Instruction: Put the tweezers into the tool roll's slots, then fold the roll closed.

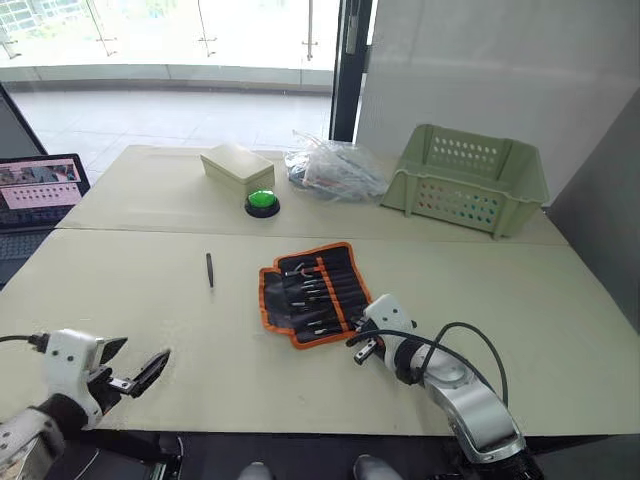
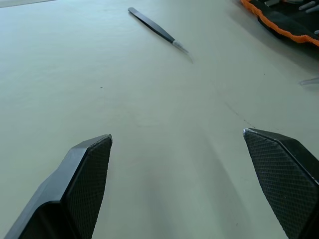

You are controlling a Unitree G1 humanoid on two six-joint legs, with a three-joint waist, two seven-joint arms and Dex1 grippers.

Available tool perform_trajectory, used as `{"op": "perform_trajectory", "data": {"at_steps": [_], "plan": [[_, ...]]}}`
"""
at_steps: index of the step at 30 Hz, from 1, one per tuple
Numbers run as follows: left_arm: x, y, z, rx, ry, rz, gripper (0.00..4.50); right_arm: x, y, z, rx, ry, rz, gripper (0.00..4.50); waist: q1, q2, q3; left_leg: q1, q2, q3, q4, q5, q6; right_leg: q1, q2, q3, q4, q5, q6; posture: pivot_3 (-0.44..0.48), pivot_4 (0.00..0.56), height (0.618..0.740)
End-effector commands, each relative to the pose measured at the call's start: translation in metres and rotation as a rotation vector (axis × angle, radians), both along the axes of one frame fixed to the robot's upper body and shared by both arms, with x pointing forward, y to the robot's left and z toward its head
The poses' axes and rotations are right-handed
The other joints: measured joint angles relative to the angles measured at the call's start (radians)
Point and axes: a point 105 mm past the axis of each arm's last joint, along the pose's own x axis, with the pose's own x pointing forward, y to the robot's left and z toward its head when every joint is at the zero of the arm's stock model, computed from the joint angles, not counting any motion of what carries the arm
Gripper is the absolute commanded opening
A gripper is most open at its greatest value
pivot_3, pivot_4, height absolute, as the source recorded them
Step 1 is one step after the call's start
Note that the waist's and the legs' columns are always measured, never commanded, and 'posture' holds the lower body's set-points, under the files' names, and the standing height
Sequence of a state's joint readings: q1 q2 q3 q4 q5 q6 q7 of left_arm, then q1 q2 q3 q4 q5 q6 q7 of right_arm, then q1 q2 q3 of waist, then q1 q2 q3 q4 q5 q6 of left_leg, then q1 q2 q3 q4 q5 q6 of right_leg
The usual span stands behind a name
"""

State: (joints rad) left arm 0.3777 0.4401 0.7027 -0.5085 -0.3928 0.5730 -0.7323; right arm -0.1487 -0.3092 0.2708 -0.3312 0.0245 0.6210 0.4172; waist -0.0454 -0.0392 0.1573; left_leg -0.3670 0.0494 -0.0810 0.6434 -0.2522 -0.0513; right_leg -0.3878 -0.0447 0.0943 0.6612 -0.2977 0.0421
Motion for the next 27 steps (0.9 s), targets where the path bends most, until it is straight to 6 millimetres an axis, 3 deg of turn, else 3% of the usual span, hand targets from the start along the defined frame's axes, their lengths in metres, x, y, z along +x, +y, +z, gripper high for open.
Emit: {"op": "perform_trajectory", "data": {"at_steps": [1,7,12,19,22,27], "plan": [[-0.017,-0.003,0.012,0.015,-0.062,0.059,4.47,-0.005,0.000,-0.026,-0.031,0.103,0.036,0.00,-0.002,-0.001,0.000,0.000,0.000,0.001,0.000,0.000,0.000,0.000,0.000,0.000,0.000,0.000,0.000,0.000,0.150,0.713],[-0.032,-0.009,0.003,0.014,-0.017,0.105,4.47,-0.003,0.007,-0.026,-0.029,0.104,0.077,0.00,-0.013,-0.001,-0.001,0.000,0.000,0.001,0.000,0.000,0.000,0.000,0.001,0.001,-0.001,0.000,-0.001,0.000,0.150,0.713],[-0.021,-0.018,-0.006,-0.007,0.000,0.089,4.47,-0.002,0.009,-0.026,-0.030,0.102,0.085,0.00,-0.023,-0.001,-0.001,0.000,0.000,0.001,0.000,0.000,0.000,0.000,0.001,0.001,0.000,0.000,-0.001,0.000,0.150,0.713],[0.025,-0.025,-0.014,-0.059,-0.022,0.181,4.47,0.001,0.007,-0.025,-0.031,0.093,0.071,0.00,-0.026,-0.002,-0.001,0.000,0.000,0.000,0.000,0.000,0.000,0.000,0.002,0.001,0.001,0.001,-0.002,0.000,0.150,0.713],[0.054,-0.034,-0.015,-0.056,-0.050,0.250,4.47,0.003,0.004,-0.024,-0.027,0.084,0.050,0.00,-0.023,-0.004,-0.003,0.001,0.000,0.000,0.000,0.000,0.000,0.000,0.001,0.001,0.001,0.001,-0.002,0.000,0.150,0.713],[0.083,-0.048,-0.021,-0.047,-0.056,0.302,4.47,0.005,0.004,-0.023,-0.026,0.081,0.047,0.00,-0.026,-0.007,-0.005,0.001,0.000,0.000,0.000,0.000,0.000,0.000,0.002,0.001,0.002,0.002,-0.003,0.000,0.150,0.713]]}}
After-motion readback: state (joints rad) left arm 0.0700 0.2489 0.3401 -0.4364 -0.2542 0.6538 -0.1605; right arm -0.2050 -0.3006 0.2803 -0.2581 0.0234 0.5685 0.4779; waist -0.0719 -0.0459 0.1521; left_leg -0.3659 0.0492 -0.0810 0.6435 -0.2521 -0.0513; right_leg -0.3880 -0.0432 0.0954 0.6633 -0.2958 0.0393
